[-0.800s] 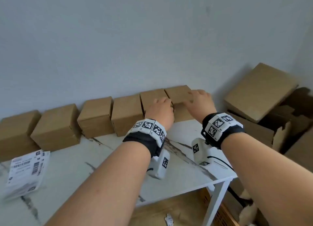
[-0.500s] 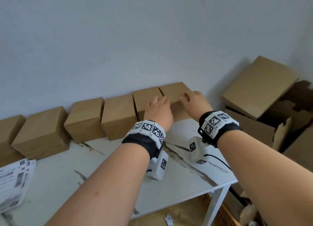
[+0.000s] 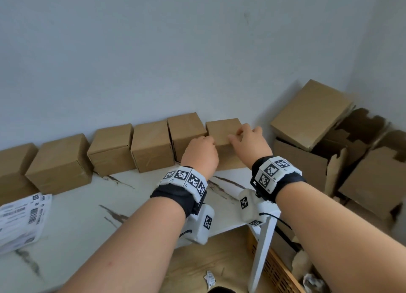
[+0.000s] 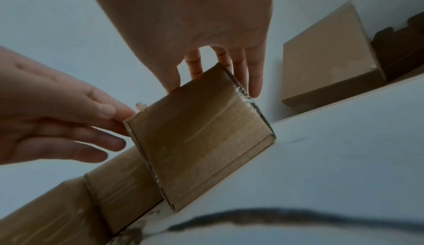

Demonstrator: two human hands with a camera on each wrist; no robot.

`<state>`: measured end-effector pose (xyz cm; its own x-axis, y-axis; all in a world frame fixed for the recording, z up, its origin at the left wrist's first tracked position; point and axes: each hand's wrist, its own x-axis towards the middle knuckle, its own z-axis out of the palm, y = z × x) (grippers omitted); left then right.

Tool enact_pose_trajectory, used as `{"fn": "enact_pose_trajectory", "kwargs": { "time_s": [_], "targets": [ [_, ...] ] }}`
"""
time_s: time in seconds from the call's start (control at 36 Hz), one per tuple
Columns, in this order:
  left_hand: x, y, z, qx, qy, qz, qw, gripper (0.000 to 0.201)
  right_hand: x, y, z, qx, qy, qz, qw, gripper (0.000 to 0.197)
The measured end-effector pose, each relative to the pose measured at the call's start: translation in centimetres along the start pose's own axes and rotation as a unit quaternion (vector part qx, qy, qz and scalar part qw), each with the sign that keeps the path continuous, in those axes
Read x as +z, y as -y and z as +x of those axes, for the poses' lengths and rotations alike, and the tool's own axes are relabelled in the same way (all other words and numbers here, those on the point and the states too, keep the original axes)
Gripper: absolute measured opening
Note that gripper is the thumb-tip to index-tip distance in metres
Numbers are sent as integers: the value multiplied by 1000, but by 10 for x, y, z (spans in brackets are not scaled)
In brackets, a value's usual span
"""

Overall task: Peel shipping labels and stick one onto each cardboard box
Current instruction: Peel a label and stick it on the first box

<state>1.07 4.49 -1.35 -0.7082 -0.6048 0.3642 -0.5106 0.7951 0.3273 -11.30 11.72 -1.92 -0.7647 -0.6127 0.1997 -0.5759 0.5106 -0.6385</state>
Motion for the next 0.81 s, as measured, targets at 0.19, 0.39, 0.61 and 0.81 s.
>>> {"fn": "enact_pose_trajectory", "kwargs": {
  "time_s": [0.19,0.39,0.61,0.81],
  "targets": [
    [-18,-18,-39,-77,11,-73,994,20,-8,1,-46,40,-11,-17,999,48],
    [-34,-20,-73,-99,-6,-129,987,19,-20,15,-83,33,12,-48,998,50],
    [-64,-6,-115,-115,-78,-144,980,28,-20,53,-125,5,10,8,1000,46],
    [-91,39,-150,-154,-103,-130,974,29,10,97,-151,-54,57,39,996,52]
  ]
}}
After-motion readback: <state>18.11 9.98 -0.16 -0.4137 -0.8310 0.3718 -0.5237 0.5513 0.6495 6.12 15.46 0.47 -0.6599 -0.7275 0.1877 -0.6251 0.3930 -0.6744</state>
